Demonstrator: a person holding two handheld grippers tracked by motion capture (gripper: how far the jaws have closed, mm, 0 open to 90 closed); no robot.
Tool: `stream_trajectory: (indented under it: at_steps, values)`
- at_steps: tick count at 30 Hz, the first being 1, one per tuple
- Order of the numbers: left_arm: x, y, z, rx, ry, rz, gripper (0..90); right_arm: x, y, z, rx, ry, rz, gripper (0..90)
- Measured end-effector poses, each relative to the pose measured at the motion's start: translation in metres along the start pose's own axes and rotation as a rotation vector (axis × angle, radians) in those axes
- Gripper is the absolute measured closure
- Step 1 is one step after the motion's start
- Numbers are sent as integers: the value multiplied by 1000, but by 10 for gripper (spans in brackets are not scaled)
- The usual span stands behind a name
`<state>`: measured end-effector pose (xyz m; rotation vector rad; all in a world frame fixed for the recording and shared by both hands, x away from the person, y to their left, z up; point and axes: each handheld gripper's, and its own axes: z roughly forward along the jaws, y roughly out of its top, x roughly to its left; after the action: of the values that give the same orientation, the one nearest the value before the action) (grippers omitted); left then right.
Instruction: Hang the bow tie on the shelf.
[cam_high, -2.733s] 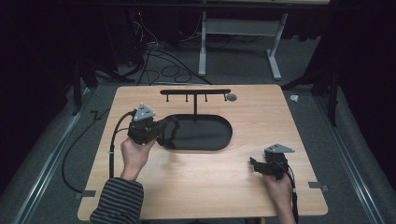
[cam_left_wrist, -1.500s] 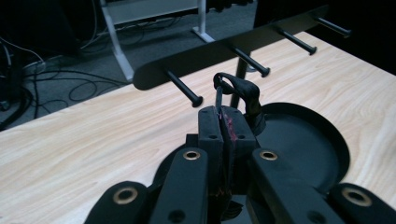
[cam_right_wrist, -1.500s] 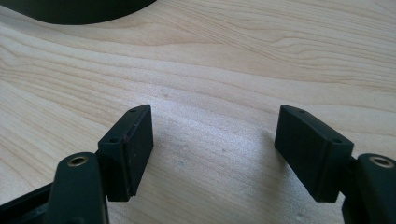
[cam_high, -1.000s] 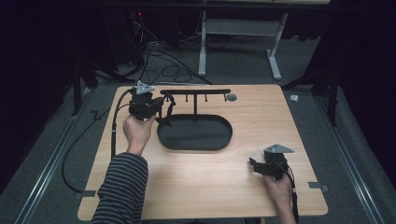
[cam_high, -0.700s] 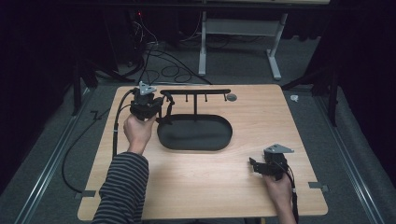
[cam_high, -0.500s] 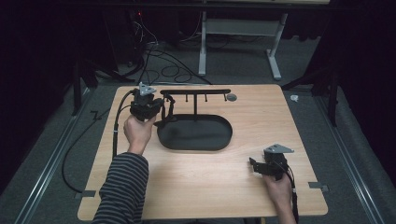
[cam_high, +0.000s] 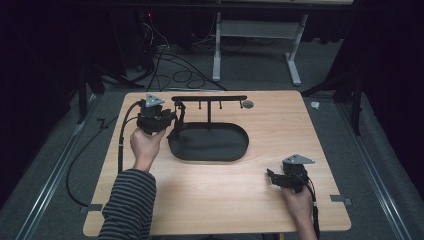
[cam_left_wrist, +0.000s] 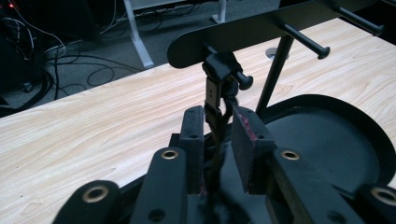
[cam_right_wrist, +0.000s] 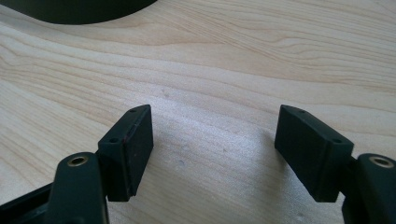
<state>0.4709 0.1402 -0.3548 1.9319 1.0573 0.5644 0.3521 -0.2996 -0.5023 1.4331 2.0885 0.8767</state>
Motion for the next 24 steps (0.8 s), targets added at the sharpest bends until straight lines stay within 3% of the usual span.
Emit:
stream_trajectory:
  at_steps: [13,24]
  values:
    - [-2,-3,-22,3,-15,28,623,0,0,0,0,0,1,295]
    - [0,-11,-35,-15,-15,12,587,-1,0,0,1,1,2,296]
